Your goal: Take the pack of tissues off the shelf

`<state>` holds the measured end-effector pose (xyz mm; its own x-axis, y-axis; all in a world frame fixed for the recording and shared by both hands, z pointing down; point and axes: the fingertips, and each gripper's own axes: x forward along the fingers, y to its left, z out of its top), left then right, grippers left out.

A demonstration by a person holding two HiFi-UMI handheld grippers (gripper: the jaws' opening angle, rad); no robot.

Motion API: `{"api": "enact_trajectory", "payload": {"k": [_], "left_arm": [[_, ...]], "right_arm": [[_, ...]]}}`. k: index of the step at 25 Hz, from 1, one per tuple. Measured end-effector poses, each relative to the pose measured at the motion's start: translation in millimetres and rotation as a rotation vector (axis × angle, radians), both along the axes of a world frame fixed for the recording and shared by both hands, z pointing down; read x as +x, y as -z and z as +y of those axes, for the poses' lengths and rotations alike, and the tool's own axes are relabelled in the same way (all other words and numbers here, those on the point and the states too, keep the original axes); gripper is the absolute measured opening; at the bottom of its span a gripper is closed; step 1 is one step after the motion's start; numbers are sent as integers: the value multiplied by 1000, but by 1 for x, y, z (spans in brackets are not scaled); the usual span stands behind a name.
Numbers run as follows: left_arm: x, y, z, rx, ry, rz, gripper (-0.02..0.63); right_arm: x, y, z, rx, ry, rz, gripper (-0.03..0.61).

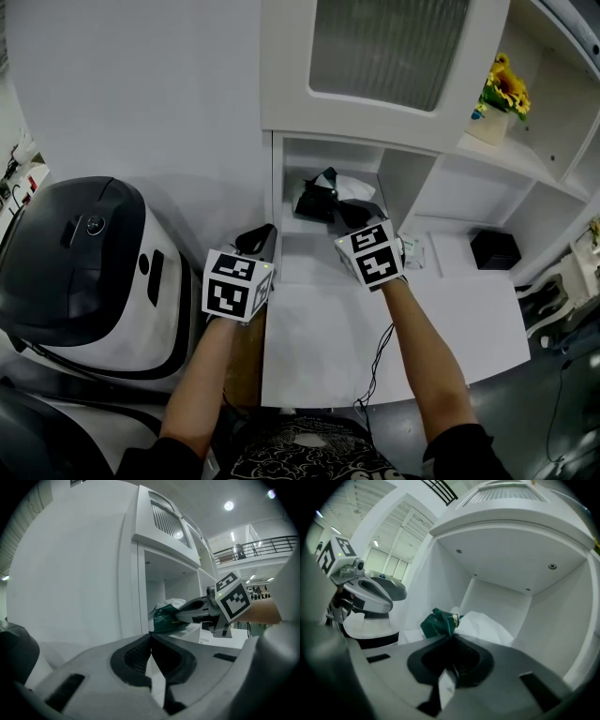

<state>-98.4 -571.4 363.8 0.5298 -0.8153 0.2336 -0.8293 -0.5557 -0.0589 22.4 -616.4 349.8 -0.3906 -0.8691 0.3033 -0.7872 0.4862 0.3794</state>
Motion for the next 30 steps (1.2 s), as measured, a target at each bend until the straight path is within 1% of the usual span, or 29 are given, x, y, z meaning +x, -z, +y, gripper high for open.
{"api": "enact_trajectory", "payload": {"k": [7, 12, 18, 21, 30], "left_arm": [[6, 4, 16, 2, 14, -4, 9], [13, 4, 37, -3, 32, -15, 9], [25, 9, 66, 3, 59, -17, 9], [31, 8, 82, 2, 79, -14, 9], [45, 6, 129, 4, 138, -9, 9]], "right_arm": [[11, 14, 17, 32, -8, -33, 9], [21, 27, 36, 60, -1, -55, 9], [33, 38, 66, 84, 22, -80, 9], [42, 38, 82, 88, 33, -81, 9], [71, 38, 136, 93, 58, -134, 9]]}}
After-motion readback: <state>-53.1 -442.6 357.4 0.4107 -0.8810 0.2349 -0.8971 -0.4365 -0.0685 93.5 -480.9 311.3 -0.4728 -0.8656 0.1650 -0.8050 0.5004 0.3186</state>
